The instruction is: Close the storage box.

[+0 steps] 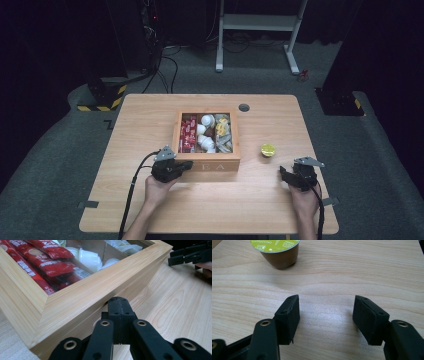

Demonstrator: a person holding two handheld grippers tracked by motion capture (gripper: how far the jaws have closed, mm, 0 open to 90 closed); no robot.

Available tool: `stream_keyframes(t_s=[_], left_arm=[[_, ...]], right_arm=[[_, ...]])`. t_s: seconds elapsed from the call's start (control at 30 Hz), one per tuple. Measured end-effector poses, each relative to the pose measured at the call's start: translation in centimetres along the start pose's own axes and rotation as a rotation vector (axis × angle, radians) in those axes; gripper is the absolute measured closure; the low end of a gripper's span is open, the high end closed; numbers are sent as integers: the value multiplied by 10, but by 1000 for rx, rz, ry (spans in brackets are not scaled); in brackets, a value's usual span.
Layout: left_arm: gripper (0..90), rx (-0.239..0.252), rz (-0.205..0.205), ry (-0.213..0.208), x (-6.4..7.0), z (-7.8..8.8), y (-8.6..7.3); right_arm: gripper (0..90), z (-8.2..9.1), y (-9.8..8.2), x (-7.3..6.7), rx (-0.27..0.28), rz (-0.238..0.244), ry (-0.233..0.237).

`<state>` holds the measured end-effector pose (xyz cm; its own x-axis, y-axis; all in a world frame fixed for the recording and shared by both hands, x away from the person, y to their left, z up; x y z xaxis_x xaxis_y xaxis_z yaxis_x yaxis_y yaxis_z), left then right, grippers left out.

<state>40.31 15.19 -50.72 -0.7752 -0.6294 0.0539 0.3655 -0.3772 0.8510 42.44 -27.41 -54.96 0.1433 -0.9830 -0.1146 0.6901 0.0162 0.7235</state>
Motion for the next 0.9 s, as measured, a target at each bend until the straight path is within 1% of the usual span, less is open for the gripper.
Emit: stream_keyframes(t_s=[0.23,0.47,0.53,0.6,0.63,0.7,0.73,0.9], left_arm=[[900,3,-2,8,-1,5,-2],[900,28,-2,7,0,18,-1],[897,42,1,4,-1,22,0],[865,60,7,1,-2,27,2],[858,64,11,3,-3,28,2],[845,68,6,12,-6,31,3],[824,71,11,13,-7,33,4],[729,89,11,42,-13,43,4]], right_arm=[[385,0,0,0,0,0,-1],[385,0,0,0,0,-1,-1],[385,0,0,0,0,0,-1],[385,0,0,0,0,0,-1],[385,0,0,0,0,0,-1],[385,0,0,0,0,-1,-1],[385,0,0,0,0,0,-1],[385,0,0,0,0,0,-1]])
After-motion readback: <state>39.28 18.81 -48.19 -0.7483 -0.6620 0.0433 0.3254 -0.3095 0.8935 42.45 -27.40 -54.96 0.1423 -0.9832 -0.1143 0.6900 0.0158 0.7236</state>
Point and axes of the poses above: each handheld gripper's, and its own axes: z roughly backward along the jaws, y roughly out of its top, x roughly to its right, the point moved 4 cm from there along -z, roughly forward along the jaws, and after that the axes turned 10 degrees about -z, right-handed, at the moved point
